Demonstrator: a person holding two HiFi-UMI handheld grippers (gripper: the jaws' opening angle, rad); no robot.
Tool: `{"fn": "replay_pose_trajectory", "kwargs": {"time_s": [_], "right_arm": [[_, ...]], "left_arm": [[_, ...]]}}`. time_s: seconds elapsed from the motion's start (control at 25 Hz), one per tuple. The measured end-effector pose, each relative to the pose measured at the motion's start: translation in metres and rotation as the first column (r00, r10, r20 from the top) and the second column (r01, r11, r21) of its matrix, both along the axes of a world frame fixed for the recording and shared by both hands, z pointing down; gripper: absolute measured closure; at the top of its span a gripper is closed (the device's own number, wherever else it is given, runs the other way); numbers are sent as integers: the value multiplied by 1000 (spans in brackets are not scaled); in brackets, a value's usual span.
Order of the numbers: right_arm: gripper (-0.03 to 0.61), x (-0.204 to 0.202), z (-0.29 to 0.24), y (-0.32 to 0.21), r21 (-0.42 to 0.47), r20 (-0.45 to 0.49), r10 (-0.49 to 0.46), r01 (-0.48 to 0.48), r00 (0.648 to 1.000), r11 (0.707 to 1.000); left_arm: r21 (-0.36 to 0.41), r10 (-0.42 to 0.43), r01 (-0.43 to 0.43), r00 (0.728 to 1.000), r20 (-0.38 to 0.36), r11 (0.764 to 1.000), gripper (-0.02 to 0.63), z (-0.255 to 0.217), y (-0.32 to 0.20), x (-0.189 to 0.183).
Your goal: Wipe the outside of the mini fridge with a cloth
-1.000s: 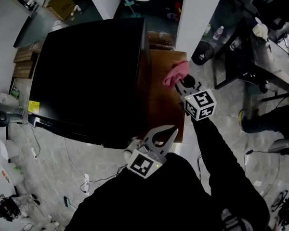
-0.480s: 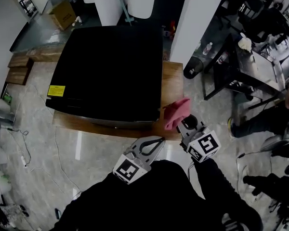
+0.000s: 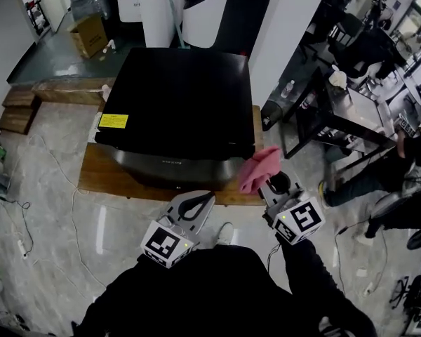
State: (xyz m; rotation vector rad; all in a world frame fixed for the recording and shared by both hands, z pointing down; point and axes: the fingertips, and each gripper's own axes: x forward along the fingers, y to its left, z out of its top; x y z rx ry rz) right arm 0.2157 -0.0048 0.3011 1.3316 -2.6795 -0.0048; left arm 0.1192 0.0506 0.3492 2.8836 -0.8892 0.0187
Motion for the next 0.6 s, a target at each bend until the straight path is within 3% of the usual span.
{"fn": "replay_pose_trajectory", "kwargs": {"time_s": [0.32,0.48,0.6], "right_arm": [[514,-79,-75,-8,63,-167,-101,113,981,992],[514,-134,-94,-38,15,-290,-232,247,928,969],[515,-167,-108,-74,13,-374,-272,298,887,955]], "left_arm": [[120,-92,95,995,-26,988,608,-80,-2,-89],[154,-148,152,988,-39,976,609,-122,-22,-128],[185,-194,199,980,-43,963,609,-147,-45,-151]]}}
